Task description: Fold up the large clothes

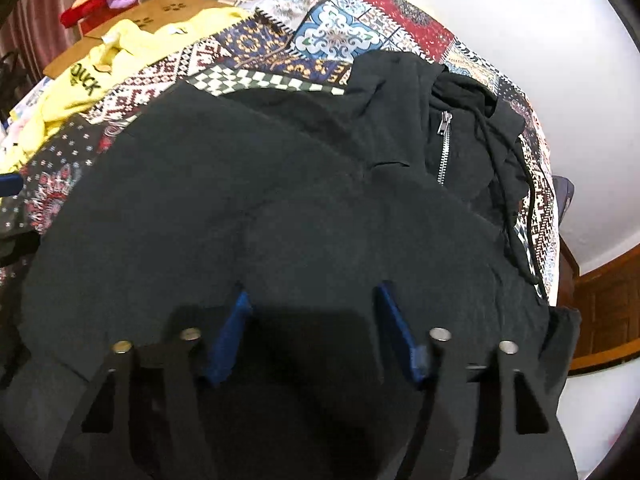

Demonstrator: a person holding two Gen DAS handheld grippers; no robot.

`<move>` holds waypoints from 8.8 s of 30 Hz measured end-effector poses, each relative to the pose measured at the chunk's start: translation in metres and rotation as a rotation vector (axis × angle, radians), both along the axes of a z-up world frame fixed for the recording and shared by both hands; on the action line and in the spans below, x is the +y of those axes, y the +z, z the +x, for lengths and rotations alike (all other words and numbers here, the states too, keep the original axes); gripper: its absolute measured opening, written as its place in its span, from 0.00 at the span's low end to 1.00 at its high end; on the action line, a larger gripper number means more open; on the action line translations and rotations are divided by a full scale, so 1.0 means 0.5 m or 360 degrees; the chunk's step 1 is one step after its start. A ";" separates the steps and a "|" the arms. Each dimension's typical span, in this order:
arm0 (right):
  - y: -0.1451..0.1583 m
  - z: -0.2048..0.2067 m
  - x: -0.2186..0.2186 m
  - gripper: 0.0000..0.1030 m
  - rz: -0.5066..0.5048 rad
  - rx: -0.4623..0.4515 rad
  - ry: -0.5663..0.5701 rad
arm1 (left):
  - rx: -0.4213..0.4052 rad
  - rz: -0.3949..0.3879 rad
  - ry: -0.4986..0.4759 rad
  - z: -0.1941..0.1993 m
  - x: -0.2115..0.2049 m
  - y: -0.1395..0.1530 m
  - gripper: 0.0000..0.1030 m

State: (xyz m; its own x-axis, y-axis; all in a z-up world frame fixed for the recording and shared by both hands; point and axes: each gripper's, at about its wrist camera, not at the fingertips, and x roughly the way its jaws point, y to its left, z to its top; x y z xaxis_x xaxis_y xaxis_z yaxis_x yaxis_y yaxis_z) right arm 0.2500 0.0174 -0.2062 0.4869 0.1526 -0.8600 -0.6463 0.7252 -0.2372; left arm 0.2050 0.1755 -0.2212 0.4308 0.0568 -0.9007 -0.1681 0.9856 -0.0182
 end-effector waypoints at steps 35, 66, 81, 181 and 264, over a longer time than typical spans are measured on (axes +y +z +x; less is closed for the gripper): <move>0.031 0.047 -0.405 0.18 0.0671 0.0185 -0.0696 | 0.0110 0.0160 0.0023 0.014 -0.034 -0.048 0.75; 0.138 -0.009 -0.741 0.59 0.0940 0.0058 -0.1219 | -0.0336 0.0213 -0.0245 0.138 -0.215 0.197 0.76; -0.092 0.063 -0.919 0.59 0.1214 0.0487 -0.1781 | -0.0179 0.0176 -0.0476 0.235 -0.368 0.081 0.76; 0.020 -0.027 -0.677 0.42 0.0846 0.0232 -0.1139 | 0.0013 0.0437 -0.1307 0.303 -0.778 -0.051 0.58; 0.185 0.260 -0.290 0.56 0.0745 0.0087 -0.0619 | -0.0271 -0.0071 -0.0368 0.425 -0.140 0.177 0.49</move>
State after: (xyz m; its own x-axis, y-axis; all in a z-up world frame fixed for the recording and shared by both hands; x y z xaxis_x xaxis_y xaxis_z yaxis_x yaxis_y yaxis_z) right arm 0.3802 -0.1276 -0.1136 0.5400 0.3403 -0.7698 -0.3156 0.9297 0.1896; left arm 0.4173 0.1058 -0.1329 0.5731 -0.0987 -0.8135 0.0703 0.9950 -0.0712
